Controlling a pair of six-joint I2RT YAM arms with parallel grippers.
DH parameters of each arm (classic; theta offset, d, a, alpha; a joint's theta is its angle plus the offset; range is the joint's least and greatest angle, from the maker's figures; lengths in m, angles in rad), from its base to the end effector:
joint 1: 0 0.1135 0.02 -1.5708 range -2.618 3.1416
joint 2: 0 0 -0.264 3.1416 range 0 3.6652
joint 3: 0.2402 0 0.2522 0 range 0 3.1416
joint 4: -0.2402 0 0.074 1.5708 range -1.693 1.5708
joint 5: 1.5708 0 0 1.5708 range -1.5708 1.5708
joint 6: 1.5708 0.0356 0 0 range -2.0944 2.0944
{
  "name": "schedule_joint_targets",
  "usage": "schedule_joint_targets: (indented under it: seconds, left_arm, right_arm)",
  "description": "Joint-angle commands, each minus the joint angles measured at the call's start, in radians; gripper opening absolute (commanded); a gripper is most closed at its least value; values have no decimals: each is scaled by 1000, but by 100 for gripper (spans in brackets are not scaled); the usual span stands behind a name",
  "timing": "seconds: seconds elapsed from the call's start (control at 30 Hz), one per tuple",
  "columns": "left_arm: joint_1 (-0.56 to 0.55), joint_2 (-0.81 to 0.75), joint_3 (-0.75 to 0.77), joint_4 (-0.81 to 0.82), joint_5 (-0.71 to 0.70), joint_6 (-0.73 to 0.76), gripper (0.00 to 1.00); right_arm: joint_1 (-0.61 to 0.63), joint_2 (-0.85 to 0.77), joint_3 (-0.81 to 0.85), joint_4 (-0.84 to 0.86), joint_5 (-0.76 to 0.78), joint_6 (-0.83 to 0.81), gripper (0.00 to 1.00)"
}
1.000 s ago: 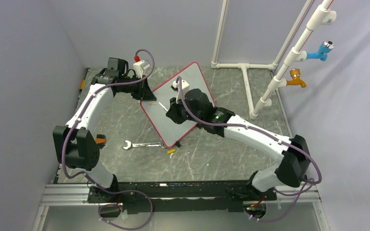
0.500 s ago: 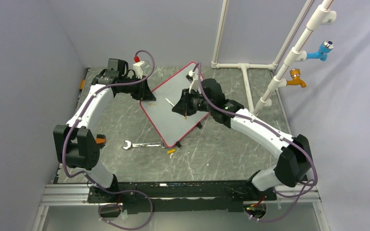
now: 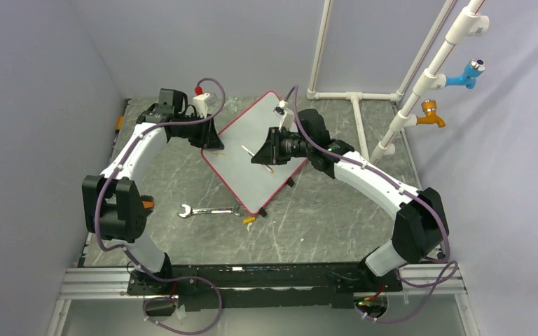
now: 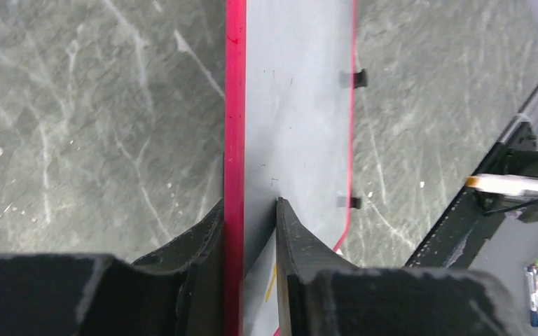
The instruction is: Write a sentence on the whiteboard
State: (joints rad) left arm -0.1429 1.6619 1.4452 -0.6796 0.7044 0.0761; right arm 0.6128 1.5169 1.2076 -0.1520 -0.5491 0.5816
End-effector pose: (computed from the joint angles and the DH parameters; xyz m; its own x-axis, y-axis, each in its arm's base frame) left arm 0.3524 -0.0740 0.3033 -0.7321 0.1639 -0.6612 0.5661 0.6862 -0.4568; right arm 0.2763 0.2170 0.3132 -0.7838 0.0218 -0.6206 -0.5294 0.4991 0.6861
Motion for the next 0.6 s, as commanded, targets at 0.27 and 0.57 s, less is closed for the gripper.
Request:
schedule_joint_targets:
  seconds: [0.27,0.57]
  left_arm:
    - [-15,15,-38,-45,-211,140,36]
    - [-15,-34,9,-26,-196,127,44]
  right_arm:
    - [-10,-35,7,45,-34,24,0]
    - [-10,-57,-3,22,-27,16,0]
